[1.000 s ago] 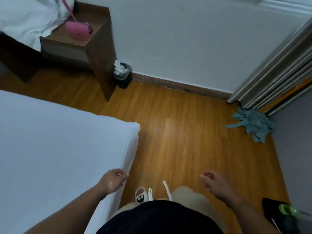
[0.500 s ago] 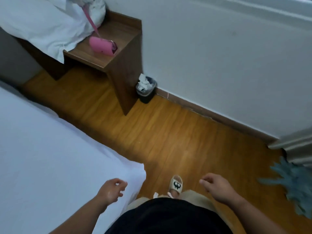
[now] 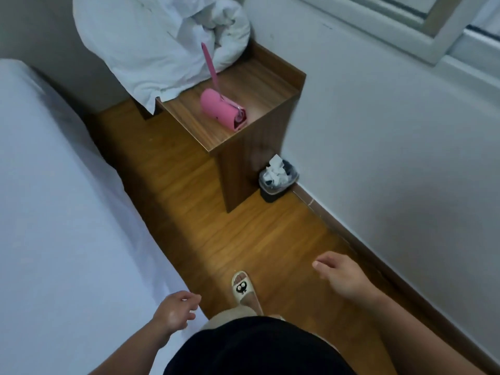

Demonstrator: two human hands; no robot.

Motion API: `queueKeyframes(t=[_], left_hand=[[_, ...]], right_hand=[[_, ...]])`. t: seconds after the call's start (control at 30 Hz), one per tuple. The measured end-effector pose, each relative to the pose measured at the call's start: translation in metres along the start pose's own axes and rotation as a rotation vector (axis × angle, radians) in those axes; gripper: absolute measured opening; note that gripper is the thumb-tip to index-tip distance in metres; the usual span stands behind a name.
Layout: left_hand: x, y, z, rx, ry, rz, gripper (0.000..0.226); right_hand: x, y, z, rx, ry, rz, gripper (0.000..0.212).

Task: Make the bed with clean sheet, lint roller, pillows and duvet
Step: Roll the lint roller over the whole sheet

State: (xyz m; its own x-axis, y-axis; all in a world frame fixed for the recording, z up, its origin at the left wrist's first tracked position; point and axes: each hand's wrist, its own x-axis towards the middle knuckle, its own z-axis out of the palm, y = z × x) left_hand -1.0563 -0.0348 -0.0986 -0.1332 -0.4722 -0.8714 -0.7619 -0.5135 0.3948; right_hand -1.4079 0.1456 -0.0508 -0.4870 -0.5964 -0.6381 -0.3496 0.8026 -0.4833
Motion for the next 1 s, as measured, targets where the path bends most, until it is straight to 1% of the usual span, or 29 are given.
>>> queueKeyframes(t=[0.1,0.17,0.27,0.37,0.43,0.53,0.6,0.67,0.77,0.87,0.93,1.0], left_hand=[[0.023,0.072,-0.018,0.029,-0.038,0.056,0.017],[0.047,0.124,-0.036,0.041,-0.055,0.085,0.019],[0.067,0.199,-0.058,0.072,-0.033,0.167,0.018],[0.079,0.267,-0.068,0.065,-0.004,0.220,0.019],[0.092,0.299,-0.072,0.073,0.011,0.231,0.022],[0.111,0.322,-0.077,0.070,0.053,0.196,0.021],[0.113,0.337,-0.081,0.058,0.073,0.148,0.019],[0.116,0.355,-0.087,0.098,0.087,0.135,0.017],[0.134,0.393,-0.099,0.187,0.169,0.180,0.026],[0.151,0.440,-0.112,0.242,0.280,0.231,0.042],[0.164,0.473,-0.120,0.362,0.365,0.297,0.051],[0.179,0.502,-0.132,0.496,0.430,0.400,0.058]], right_hand=[[0.044,-0.009,-0.018,-0.022,-0.043,0.044,0.026],[0.077,-0.020,-0.034,-0.011,-0.045,0.090,0.024],[0.117,-0.045,-0.064,0.023,-0.041,0.118,0.018],[0.164,-0.074,-0.092,0.004,-0.048,0.114,0.016],[0.204,-0.091,-0.109,-0.030,-0.067,0.076,0.016],[0.265,-0.131,-0.134,-0.148,-0.115,-0.058,0.015],[0.300,-0.174,-0.152,-0.221,-0.141,-0.170,0.013],[0.329,-0.226,-0.167,-0.263,-0.141,-0.279,0.012],[0.368,-0.311,-0.183,-0.294,-0.144,-0.453,0.016],[0.385,-0.393,-0.191,-0.264,-0.127,-0.618,0.028],[0.388,-0.439,-0.192,-0.248,-0.136,-0.680,0.032],[0.388,-0.469,-0.183,-0.291,-0.137,-0.742,0.031]])
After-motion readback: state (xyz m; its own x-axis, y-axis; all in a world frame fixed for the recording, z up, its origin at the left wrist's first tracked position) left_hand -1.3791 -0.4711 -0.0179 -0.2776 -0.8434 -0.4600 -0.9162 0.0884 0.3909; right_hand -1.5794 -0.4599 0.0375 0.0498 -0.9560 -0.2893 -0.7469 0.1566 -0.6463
